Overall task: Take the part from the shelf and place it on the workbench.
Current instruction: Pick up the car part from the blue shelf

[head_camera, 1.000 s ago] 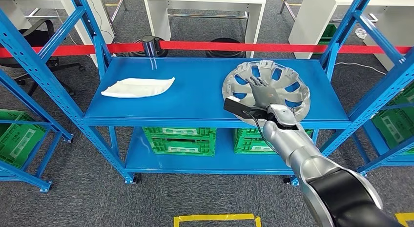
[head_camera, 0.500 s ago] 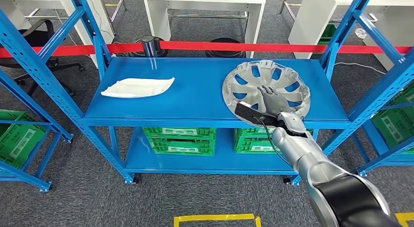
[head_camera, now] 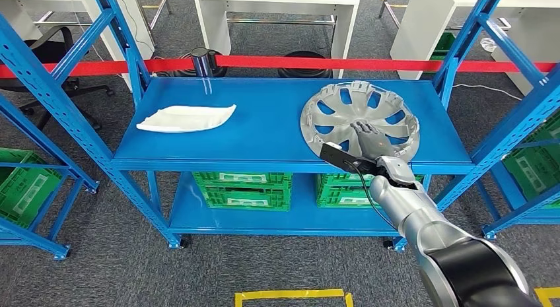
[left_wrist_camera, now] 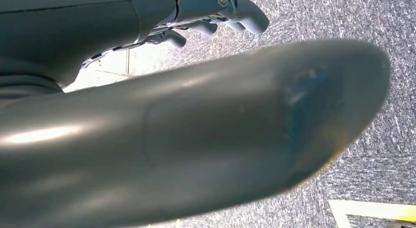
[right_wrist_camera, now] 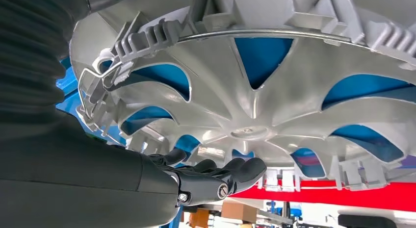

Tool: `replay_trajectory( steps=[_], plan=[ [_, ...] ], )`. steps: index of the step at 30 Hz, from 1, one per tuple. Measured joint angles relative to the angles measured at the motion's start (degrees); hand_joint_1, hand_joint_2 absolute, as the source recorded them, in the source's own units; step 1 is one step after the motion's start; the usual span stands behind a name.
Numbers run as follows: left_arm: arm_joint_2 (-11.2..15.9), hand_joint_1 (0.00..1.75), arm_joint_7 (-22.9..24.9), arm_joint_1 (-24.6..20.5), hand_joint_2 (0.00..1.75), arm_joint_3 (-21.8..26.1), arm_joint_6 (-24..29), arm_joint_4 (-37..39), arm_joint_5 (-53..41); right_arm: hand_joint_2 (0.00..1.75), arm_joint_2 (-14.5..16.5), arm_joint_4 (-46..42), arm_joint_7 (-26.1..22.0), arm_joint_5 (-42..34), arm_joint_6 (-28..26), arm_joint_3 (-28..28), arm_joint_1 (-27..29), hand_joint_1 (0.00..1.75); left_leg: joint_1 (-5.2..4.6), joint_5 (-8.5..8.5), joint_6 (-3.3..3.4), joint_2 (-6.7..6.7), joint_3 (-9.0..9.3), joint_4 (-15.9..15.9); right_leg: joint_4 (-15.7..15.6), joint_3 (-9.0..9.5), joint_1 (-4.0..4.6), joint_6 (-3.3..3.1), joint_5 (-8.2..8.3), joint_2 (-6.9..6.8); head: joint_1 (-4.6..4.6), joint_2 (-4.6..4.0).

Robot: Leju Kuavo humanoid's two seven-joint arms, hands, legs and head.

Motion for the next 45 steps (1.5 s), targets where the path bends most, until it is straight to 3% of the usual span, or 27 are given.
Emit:
replay_trajectory(
  steps=[11, 15, 41, 45],
  plan=[
    [-0.06, 0.0, 0.0, 0.0, 0.0, 0.04, 0.15, 0.01, 0.5, 1.75, -0.04, 0.05, 0.45, 1.56, 1.78, 0.0, -0.31, 0.0, 0.0, 0.0, 0.0, -0.01, 0.0, 0.0, 0.0, 0.02, 0.0, 0.0, 0.0, 0.0, 0.0, 0.0],
    [-0.07, 0.0, 0.0, -0.01, 0.0, 0.04, 0.15, 0.02, 0.51, 1.75, -0.24, 0.1, 0.67, 1.8, 2.23, 0.0, -0.48, 1.75, 0.0, 0.0, 0.0, -0.02, 0.01, 0.0, 0.0, 0.02, 0.0, 0.0, 0.0, 0.0, 0.0, 0.0],
    [-0.96, 0.0, 0.0, -0.14, 0.0, 0.08, 1.31, 0.02, 0.73, 1.75, -1.37, 0.37, 0.16, 4.6, 4.97, 0.02, -1.64, 1.75, -0.01, 0.0, 0.0, -0.05, 0.0, 0.0, 0.0, 0.02, 0.0, 0.0, 0.0, -0.01, 0.0, 0.0],
    [-1.15, 0.0, 0.0, -0.13, 1.75, 0.08, 1.01, 0.02, 0.93, 1.75, -1.38, 0.37, 0.1, 4.9, 4.97, 0.02, -1.74, 1.75, -0.01, 0.0, 0.0, -0.05, 0.0, 0.0, 0.0, 0.02, 0.0, 0.0, 0.0, -0.01, 0.0, 0.0]
  ],
)
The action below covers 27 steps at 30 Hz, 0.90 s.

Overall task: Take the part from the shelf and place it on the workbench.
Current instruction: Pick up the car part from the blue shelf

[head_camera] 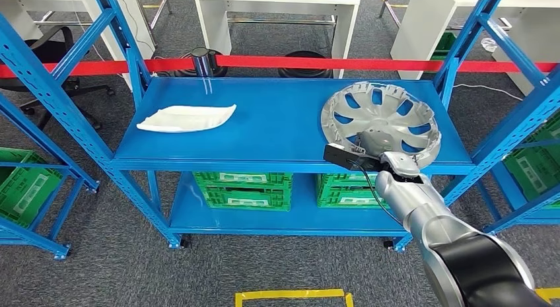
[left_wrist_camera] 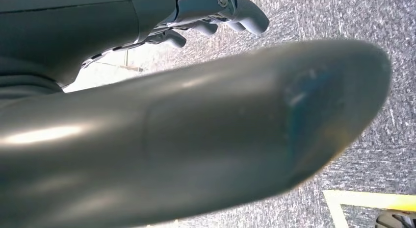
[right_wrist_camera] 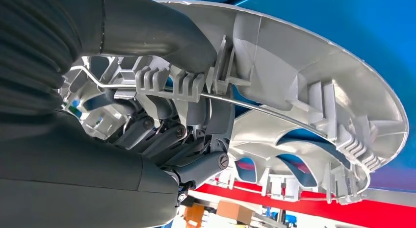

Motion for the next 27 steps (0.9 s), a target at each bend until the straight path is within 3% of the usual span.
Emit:
replay_trajectory(
  steps=[17, 27],
  plan=[
    [-0.04, 0.0, 0.0, -0.92, 1.75, -1.66, -0.08, 0.0, -4.55, 1.75, -0.13, -0.01, -2.46, 0.56, -1.46, 0.0, -0.32, 1.75, 0.0, 0.0, 0.0, 0.01, 0.0, -0.02, 0.0, 0.01, 0.0, 0.0, 0.0, 0.0, 0.0, 0.0],
    [-0.01, 0.0, 0.0, -0.88, 1.75, -1.73, -0.16, 0.0, -4.11, 1.75, -0.02, -1.22, -9.14, -5.74, -6.86, -2.62, 0.08, 1.75, 0.0, 0.0, 0.0, -0.01, -0.01, -0.05, 0.0, 0.01, 0.0, 0.0, 0.0, -0.01, 0.0, 0.0]
  ],
)
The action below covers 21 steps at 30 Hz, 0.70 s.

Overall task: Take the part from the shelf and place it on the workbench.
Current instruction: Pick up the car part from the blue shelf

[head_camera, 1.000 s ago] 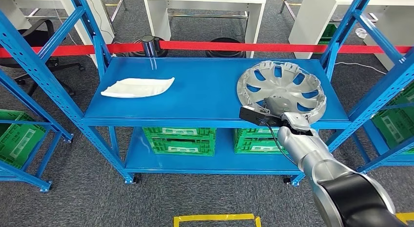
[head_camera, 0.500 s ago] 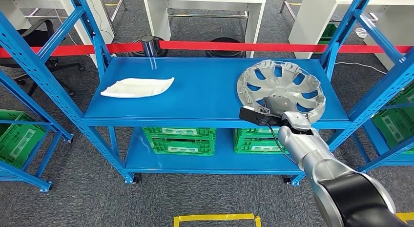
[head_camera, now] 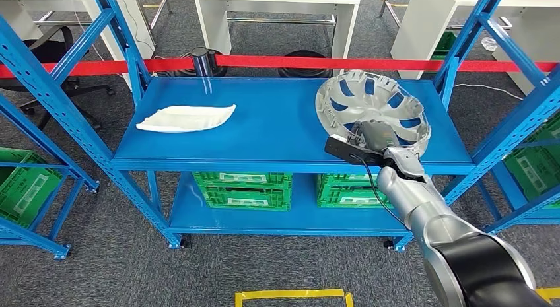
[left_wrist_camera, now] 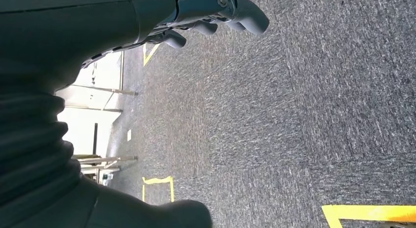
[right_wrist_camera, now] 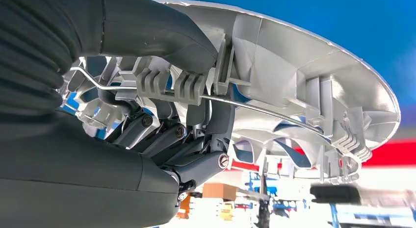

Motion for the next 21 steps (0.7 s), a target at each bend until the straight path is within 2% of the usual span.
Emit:
replay_trajectory(
  steps=[9, 14, 21],
  plan=[
    [0.19, 0.0, 0.0, 0.32, 1.75, 0.0, 0.66, 0.0, 0.66, 1.75, 0.91, -6.84, -10.11, -10.29, -3.74, -4.73, 3.25, 1.75, 0.0, 0.0, 0.0, 0.0, 0.0, -0.03, 0.0, -0.01, 0.0, 0.0, 0.0, 0.0, -0.01, 0.0],
    [0.36, 0.0, 0.0, 0.85, 1.75, 0.04, 2.41, 0.0, 0.89, 1.75, 1.94, -17.2, -12.8, -17.4, -3.16, -6.67, 8.24, 1.75, 0.0, 0.0, 0.0, -0.06, -0.01, -0.06, 0.0, -0.02, 0.0, -0.02, -0.02, -0.03, -0.02, 0.0],
    [0.48, 0.0, 0.0, 1.01, 1.75, 0.11, 3.49, 0.0, 1.51, 1.75, 2.56, -34.36, -14.9, -26.3, 1.09, -7.5, 15.72, 1.75, -0.01, -0.01, -0.01, -0.09, -0.03, -0.07, 0.0, -0.05, 0.0, -0.04, -0.05, -0.04, 0.0, 0.0]
  ],
)
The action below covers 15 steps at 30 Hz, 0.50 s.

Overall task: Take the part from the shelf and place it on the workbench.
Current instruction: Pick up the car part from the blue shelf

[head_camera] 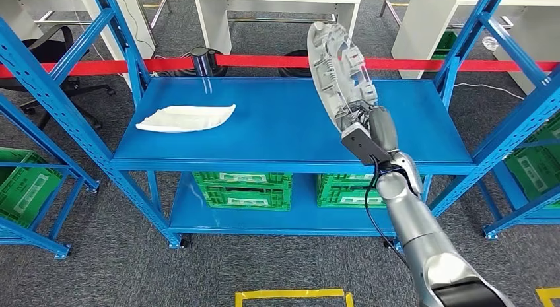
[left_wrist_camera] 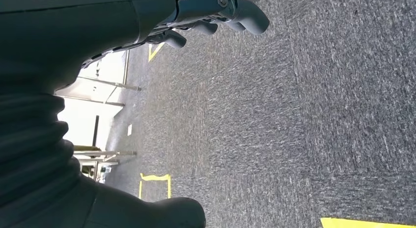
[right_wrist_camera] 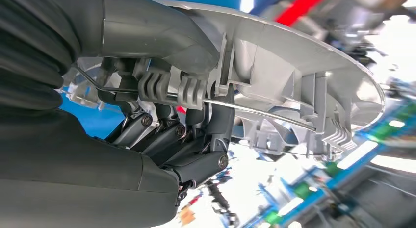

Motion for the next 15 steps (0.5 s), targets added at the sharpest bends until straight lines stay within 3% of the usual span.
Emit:
replay_trajectory(
  steps=[7, 15],
  plan=[
    [0.03, 0.0, 0.0, 0.09, 1.75, 0.14, 0.6, 0.0, 0.16, 1.75, 0.46, -12.66, -1.8, -5.28, 3.98, 0.01, 4.32, 1.75, 0.0, 0.0, 0.0, 0.0, 0.0, -0.01, 0.0, 0.0, 0.0, 0.0, -0.01, 0.0, -0.01, 0.0],
    [0.05, 0.0, 0.0, 0.09, 1.75, 0.31, 0.99, 0.0, 0.46, 1.75, 1.1, -17.47, -2.75, -8.67, 6.79, 0.01, 5.86, 1.75, 0.0, 0.0, 0.0, 0.01, 0.0, -0.01, 0.0, 0.0, 0.0, 0.0, -0.01, 0.01, 0.0, 0.0]
  ],
)
